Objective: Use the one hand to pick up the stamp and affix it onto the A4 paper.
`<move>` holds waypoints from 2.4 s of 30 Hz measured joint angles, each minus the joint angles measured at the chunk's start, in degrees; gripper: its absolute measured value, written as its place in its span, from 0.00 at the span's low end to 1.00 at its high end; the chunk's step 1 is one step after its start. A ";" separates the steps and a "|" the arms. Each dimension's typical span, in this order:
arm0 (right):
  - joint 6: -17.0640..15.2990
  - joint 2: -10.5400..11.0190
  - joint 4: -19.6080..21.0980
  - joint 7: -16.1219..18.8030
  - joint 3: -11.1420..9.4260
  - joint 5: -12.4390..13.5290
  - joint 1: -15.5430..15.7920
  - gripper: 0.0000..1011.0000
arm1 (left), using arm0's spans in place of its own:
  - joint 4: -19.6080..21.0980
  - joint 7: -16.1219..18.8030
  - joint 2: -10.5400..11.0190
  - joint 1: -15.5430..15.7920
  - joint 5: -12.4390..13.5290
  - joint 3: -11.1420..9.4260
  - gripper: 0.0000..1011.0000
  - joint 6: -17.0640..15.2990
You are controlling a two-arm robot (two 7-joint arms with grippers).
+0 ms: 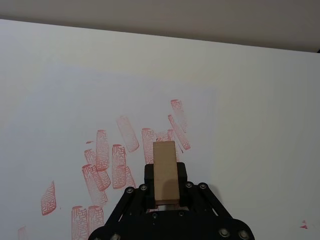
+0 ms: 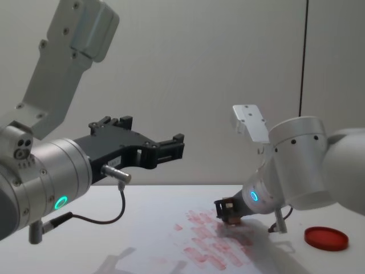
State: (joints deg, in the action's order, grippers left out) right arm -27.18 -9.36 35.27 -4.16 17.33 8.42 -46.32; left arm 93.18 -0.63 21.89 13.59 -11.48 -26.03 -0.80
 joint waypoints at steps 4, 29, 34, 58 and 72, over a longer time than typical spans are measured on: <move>0.00 -0.02 0.21 0.04 -0.01 -0.14 0.11 0.22 | 0.00 0.00 0.00 0.00 0.00 0.00 0.98 0.00; 2.58 2.57 20.90 -1.60 1.00 -5.18 7.74 0.22 | 0.00 0.00 0.00 0.00 0.00 0.00 0.98 0.00; 2.63 3.58 26.25 -2.16 0.70 -5.54 9.93 0.22 | 0.00 0.00 0.00 0.00 0.00 0.00 0.98 0.00; -3.80 11.11 44.24 -4.77 -4.12 0.46 24.01 0.22 | 0.00 0.00 0.00 0.00 0.00 0.00 0.98 0.00; -4.12 13.10 45.05 -3.12 -6.08 3.30 27.05 0.22 | 0.00 0.00 0.00 0.00 0.00 0.00 0.98 0.00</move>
State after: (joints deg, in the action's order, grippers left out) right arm -31.30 3.74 80.32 -7.28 11.24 11.72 -19.27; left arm 93.18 -0.63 21.89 13.59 -11.48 -26.03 -0.80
